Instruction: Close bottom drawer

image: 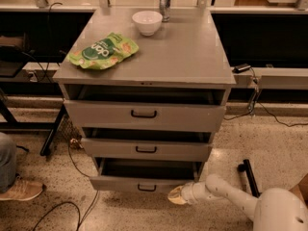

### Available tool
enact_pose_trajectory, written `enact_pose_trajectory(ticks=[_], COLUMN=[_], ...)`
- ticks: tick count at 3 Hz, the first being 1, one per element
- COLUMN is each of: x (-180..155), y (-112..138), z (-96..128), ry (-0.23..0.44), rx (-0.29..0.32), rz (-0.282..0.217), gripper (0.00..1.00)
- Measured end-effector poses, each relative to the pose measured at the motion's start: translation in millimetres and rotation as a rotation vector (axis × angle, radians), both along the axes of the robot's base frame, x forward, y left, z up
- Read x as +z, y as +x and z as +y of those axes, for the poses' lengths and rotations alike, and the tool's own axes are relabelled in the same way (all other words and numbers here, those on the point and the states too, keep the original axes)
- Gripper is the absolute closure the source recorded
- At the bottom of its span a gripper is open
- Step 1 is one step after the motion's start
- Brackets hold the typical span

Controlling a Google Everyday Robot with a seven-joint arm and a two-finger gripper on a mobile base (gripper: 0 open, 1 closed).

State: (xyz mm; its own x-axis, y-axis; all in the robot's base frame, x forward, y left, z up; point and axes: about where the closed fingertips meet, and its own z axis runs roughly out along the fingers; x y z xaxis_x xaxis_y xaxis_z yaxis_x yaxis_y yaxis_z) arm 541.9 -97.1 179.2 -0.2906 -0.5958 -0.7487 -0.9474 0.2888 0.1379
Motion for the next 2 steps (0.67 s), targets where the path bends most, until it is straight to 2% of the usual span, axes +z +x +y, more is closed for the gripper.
enact_pose_trajectory(ticks=[1, 2], x=[12.2, 15.3], y=[44.2, 53.8], z=[30.9, 38.5], ry=[0.046, 0.056], rx=[0.055, 0.069], rz=[-0.106, -0.132], gripper=[1.0, 1.0])
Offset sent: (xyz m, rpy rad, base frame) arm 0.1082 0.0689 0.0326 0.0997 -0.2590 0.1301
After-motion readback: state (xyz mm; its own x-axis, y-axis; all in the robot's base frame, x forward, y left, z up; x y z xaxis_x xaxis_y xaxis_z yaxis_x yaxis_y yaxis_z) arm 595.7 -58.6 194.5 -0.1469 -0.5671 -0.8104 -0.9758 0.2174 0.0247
